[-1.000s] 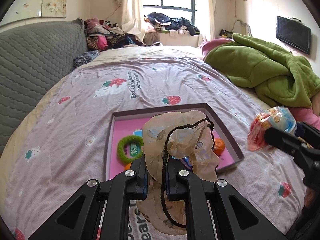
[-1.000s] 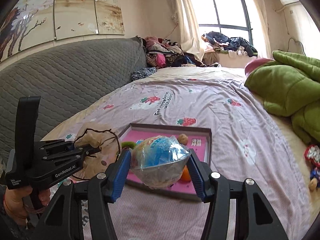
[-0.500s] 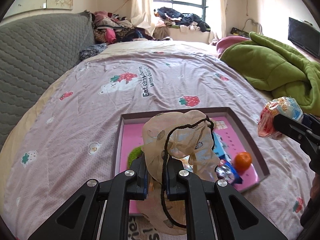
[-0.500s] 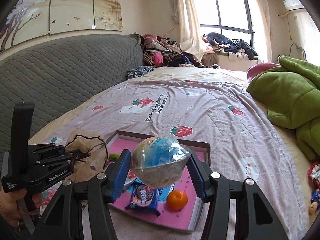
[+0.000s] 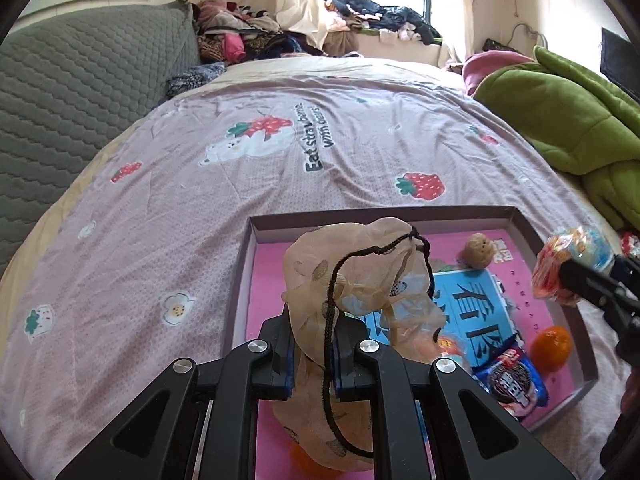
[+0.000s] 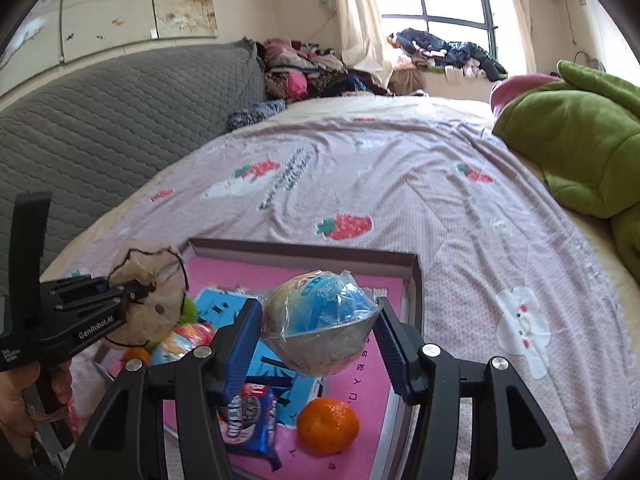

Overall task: Organize objects
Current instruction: 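Lift and carry the scrunchie and Kinder egg over the grey box, then lower and release the Kinder egg with the right tool while the left tool releases the scrunchie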

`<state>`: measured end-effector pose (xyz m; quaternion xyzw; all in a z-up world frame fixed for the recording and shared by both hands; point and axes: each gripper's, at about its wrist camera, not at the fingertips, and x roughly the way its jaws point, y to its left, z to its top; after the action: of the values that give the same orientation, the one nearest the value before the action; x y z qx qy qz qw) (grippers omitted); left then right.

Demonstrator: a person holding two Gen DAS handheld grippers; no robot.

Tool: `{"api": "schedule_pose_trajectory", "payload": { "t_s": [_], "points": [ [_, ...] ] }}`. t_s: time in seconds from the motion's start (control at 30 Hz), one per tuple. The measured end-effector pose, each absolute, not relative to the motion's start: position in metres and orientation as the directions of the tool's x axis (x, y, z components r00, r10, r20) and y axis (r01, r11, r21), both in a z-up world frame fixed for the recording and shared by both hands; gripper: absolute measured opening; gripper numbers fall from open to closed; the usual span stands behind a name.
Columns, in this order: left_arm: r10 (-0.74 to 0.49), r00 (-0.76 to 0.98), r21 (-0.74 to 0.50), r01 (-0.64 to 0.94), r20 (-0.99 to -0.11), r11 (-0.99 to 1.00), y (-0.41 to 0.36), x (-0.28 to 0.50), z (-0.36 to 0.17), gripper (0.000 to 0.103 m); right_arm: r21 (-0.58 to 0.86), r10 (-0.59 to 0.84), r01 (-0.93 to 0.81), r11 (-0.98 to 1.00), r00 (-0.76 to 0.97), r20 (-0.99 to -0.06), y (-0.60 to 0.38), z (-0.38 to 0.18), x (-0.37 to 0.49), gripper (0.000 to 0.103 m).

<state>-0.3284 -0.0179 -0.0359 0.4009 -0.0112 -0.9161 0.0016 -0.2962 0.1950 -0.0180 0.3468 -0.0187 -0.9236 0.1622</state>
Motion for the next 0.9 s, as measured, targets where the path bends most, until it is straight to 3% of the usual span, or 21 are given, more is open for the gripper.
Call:
{"api": "schedule_pose_trajectory", "payload": {
  "t_s": [0.43, 0.9],
  "points": [
    [-0.014, -0.648, 0.016, 0.004, -0.762, -1.000, -0.017, -0.342, -0.062, 0.022, 0.098, -0.246, 0.256, -0.962, -0.648, -0.721, 0.189, -0.058, -0.315, 0.057],
    [-0.036, -0.646, 0.039, 0.011, -0.762, -0.999, -0.017, -0.338, -0.065, 0.035, 0.071, -0.208, 0.229, -0.971, -0.652, -0.729, 0.187, -0.059, -0.316, 0.057]
  ]
}}
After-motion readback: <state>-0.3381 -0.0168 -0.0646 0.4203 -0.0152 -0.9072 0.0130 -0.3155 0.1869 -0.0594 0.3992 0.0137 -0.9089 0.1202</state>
